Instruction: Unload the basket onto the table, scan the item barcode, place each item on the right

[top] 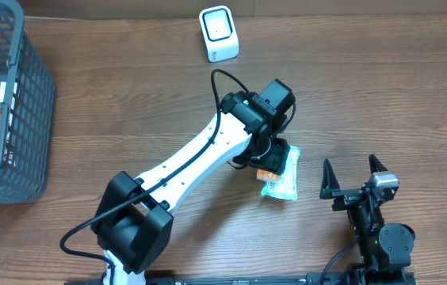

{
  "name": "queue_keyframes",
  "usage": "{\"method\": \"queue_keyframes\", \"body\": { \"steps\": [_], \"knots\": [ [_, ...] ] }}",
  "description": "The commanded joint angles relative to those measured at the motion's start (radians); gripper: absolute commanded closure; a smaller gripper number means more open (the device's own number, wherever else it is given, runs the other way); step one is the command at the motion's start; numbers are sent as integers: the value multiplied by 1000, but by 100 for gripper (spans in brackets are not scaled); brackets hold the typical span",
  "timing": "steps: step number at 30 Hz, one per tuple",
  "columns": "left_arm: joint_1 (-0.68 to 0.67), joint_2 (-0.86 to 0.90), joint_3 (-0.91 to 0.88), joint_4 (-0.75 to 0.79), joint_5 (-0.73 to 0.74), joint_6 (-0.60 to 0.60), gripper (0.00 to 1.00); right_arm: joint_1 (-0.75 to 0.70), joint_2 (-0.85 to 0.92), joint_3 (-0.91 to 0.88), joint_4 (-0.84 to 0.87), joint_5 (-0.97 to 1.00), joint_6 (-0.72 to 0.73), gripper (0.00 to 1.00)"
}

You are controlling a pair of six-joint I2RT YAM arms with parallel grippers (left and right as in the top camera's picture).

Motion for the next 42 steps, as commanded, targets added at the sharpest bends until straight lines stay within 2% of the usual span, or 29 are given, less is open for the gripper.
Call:
{"method": "queue_keyframes", "body": {
  "steps": [1, 7, 12, 21, 28, 31, 38, 42],
  "knots": [
    [2, -25, 28, 3, 27, 23, 45, -2, -10, -11, 3, 9, -4, 0],
    [2, -25, 28, -6, 23, 27, 46, -2, -10, -11, 3, 9, -4, 0],
    [5, -25, 28, -25, -14, 27, 57, -2, -10, -11, 3, 9, -4, 0],
    [7, -25, 28, -26, -18, 29, 59, -2, -10, -11, 3, 9, -4, 0],
    [17, -25, 28, -51, -18, 73, 67, -2, -10, -11, 3, 9, -4, 0],
    [34, -25, 28, -68, -17, 72, 74, -2, -10, -11, 3, 9, -4, 0],
    [68, -25, 28, -88, 43, 134, 73, -2, -10, -11, 3, 9, -4, 0],
    [103, -25, 29, -119, 43, 153, 87, -2, -10, -11, 3, 9, -4, 0]
  ]
}}
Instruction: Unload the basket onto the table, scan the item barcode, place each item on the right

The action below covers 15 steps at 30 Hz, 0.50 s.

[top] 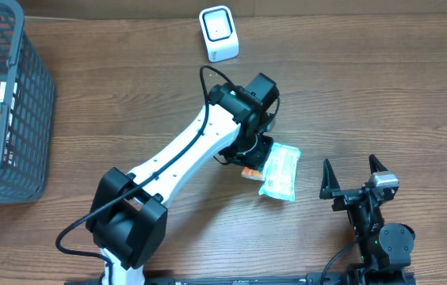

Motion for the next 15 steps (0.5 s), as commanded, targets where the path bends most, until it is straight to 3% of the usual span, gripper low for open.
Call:
{"method": "queue_keyframes", "body": {
  "steps": [1, 9, 12, 15],
  "knots": [
    [36, -25, 26, -24, 23, 52, 90, -2, -10, -11, 3, 9, -4, 0],
    [110, -25, 25, -90, -3, 85, 95, -2, -10, -11, 3, 9, -4, 0],
    [111, -25, 25, -101, -115, 55, 96, -2, -10, -11, 3, 9, -4, 0],
    [98, -25, 17, -115, -278, -60, 96, -2, -10, -11, 3, 9, -4, 0]
  ]
}}
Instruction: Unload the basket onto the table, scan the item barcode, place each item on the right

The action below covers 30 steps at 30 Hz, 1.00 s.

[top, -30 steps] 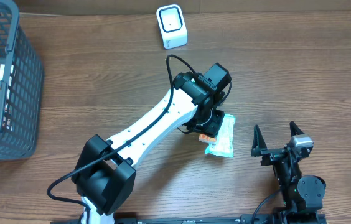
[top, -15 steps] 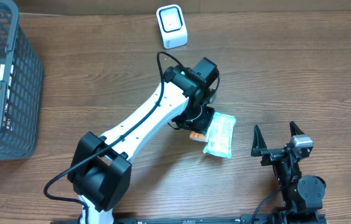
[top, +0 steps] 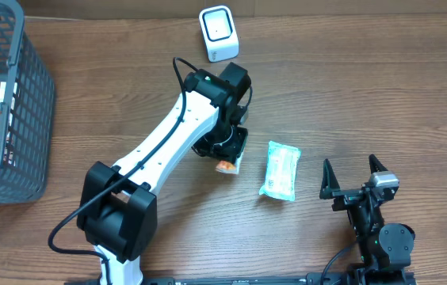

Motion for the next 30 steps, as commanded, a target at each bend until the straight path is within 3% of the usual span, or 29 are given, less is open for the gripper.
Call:
{"method": "queue_keyframes", "body": {
  "steps": [1, 8, 11, 18, 30],
  "knots": [
    [-19, -25, 10, -7, -212, -111, 96, -2, -10, -11, 2, 8, -4, 0],
    [-103, -24, -111, 2, -600, -406, 95, -2, -10, -11, 2, 8, -4, 0],
    [-132, -23, -207, 40, -701, -491, 95, -2, -10, -11, 3, 8, -4, 0],
    [-147, 4, -396, 175, -757, -493, 92, -2, -10, -11, 3, 8, -4, 0],
    [-146, 4, -405, 227, -690, -488, 78, -2, -10, -11, 2, 8, -4, 0]
  ]
}}
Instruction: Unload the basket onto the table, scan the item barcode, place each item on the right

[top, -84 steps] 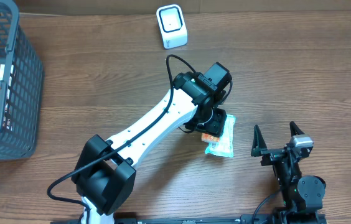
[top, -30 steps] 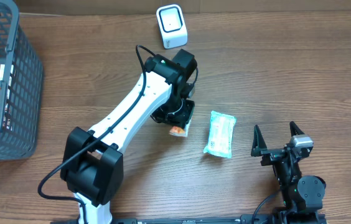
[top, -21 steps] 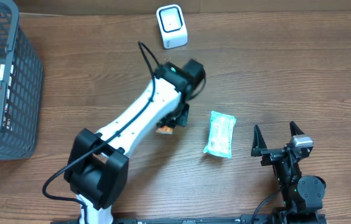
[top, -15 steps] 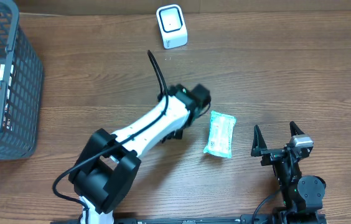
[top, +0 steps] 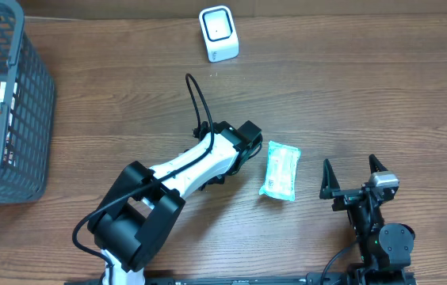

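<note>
A pale teal snack packet (top: pixel 280 172) lies flat on the wooden table right of centre. My left gripper (top: pixel 254 147) sits low at the packet's upper left edge. The arm and wrist cover its fingers, so I cannot tell whether it is open, shut or holding anything. The white barcode scanner (top: pixel 219 33) stands at the far edge of the table, well away from the packet. My right gripper (top: pixel 352 177) rests near the front right, open and empty, to the right of the packet.
A dark mesh basket (top: pixel 25 103) with several packaged goods stands at the left edge. The left arm's white link (top: pixel 188 165) stretches diagonally across the middle, its black cable (top: pixel 196 99) looping up above it.
My left arm has dropped lower and swung right, from well left of the packet to its upper left edge. The small orange-and-white item seen under the fingers is out of sight. The packet lies unchanged.
My left gripper first hung over the packet's left side, with a small orange-and-white item under it. It then stood further left, baring the packet, then further left still with that item below it. Now it is back beside the packet. The right arm stayed still.
</note>
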{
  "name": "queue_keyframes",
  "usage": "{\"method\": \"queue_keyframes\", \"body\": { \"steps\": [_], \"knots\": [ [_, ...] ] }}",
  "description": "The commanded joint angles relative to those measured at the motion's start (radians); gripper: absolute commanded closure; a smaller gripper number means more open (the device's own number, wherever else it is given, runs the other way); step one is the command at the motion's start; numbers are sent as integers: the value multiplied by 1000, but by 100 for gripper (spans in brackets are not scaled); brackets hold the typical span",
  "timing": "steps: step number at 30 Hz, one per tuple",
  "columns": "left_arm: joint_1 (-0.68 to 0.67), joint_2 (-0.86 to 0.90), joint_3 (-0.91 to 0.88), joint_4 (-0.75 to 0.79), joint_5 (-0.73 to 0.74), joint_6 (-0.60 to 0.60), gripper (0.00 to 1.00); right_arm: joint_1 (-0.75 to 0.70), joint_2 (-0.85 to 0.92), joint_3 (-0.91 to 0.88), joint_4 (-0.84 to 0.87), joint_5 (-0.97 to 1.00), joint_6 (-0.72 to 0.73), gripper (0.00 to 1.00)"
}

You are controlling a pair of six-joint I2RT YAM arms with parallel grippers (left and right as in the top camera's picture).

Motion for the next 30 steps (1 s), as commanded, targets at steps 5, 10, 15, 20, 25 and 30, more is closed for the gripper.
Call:
{"method": "queue_keyframes", "body": {
  "steps": [5, 10, 15, 20, 25, 30],
  "knots": [
    [3, 8, -3, 16, 12, -24, 76, -2, -10, -11, 3, 8, -4, 0],
    [3, 7, 0, 15, 12, 17, 71, -2, -10, -11, 3, 8, -4, 0],
    [5, 7, 0, 15, 13, 17, 69, -2, -10, -11, 3, 8, -4, 0],
    [6, 6, 20, -3, 13, 17, 52, -2, -10, -11, 3, 8, -4, 0],
    [43, -9, 178, -151, 36, 18, 50, -2, -10, -11, 3, 8, -3, 0],
    [123, -58, 309, -198, 202, 135, 51, -2, -10, -11, 3, 8, -4, 0]
  ]
}}
